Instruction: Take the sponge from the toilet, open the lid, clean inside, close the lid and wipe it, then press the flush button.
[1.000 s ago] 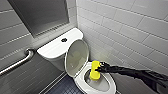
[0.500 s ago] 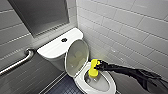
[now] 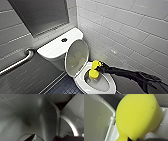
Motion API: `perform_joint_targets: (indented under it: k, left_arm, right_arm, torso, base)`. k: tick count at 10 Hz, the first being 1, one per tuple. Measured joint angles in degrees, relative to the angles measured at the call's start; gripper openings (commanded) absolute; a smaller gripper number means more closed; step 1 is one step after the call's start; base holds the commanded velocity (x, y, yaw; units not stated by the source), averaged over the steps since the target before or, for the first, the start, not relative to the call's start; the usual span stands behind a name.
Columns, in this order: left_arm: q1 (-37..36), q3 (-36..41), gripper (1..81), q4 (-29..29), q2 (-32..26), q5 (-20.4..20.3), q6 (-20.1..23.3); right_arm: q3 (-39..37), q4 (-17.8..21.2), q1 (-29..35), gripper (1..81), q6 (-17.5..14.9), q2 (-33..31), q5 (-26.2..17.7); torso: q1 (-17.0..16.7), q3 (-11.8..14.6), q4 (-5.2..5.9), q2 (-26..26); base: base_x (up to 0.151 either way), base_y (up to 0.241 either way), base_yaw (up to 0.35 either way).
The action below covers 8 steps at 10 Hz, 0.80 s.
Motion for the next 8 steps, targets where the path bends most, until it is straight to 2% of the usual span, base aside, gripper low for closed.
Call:
perform_joint_targets:
  k: [4, 8]
  left_arm:
    - [0.0, 3.4, 81.1, -0.4, -1.5, 0.0, 0.0]
    - [0.0, 3.5, 81.1, -0.4, -1.5, 0.0, 0.0]
  right_arm:
    - [3.0, 0.2, -2.2, 1.0, 0.9, -3.7, 2.5]
    - [14.5, 0.2, -5.1, 1.0, 1.4, -13.0, 4.4]
  torso:
    - [0.0, 0.0, 0.00, 0.0]
    - [0.0, 0.0, 0.00, 0.0]
  base:
    - [0.000, 0.000, 0.000]
    - [0.000, 0.000, 0.000]
